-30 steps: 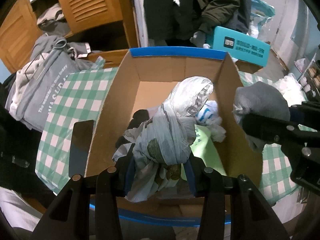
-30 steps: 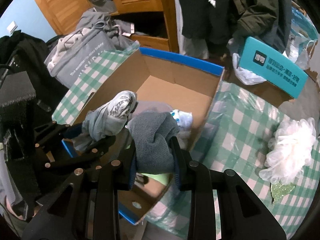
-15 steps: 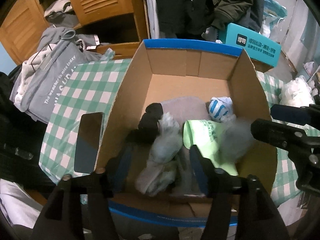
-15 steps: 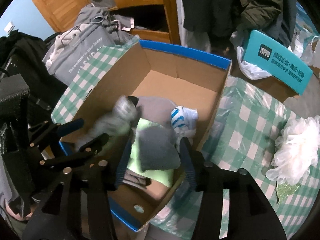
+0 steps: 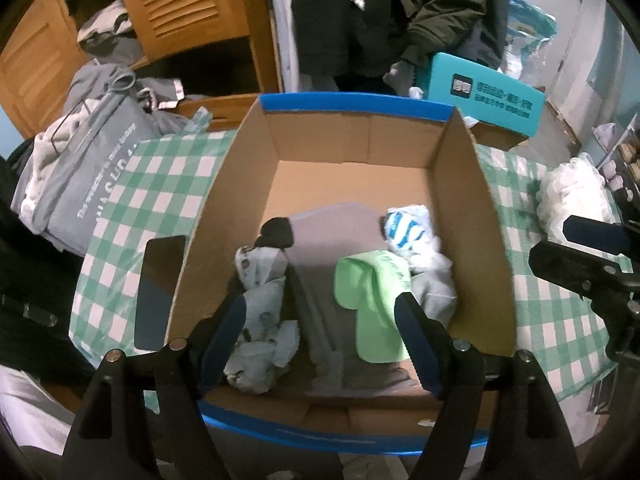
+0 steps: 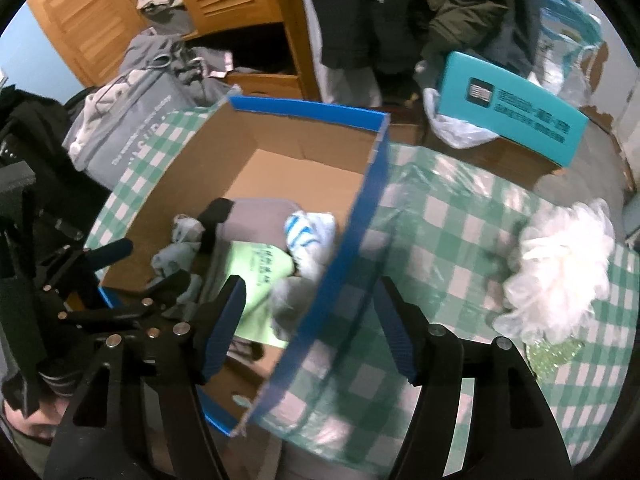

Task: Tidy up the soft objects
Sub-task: 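Lower both items into the box and open both grippers, then withdraw both tools from the box toward the bath puff and scrubbing pad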

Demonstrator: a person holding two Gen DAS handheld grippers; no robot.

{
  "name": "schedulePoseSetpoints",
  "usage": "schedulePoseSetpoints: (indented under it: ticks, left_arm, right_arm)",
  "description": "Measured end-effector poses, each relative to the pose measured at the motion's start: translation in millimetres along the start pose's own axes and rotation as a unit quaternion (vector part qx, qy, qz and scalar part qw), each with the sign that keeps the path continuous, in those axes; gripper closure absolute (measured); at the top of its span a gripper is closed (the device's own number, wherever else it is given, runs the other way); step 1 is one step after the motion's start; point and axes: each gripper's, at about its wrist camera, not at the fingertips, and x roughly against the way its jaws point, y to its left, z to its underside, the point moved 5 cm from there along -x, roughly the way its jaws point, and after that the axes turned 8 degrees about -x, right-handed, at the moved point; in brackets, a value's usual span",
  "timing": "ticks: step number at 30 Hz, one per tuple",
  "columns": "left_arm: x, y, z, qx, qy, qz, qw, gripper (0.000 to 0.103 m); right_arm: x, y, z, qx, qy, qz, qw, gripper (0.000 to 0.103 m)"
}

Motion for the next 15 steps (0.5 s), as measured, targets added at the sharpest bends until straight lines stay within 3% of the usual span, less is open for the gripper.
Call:
schedulePoseSetpoints:
  ticks: [15]
  left_arm:
    - [10,-47,-13,-0.039,-0.013,0.023,0.9989,0.023]
  right_arm:
    - [28,-64,13,-0.045,-0.019,0.027,0.998,0.036]
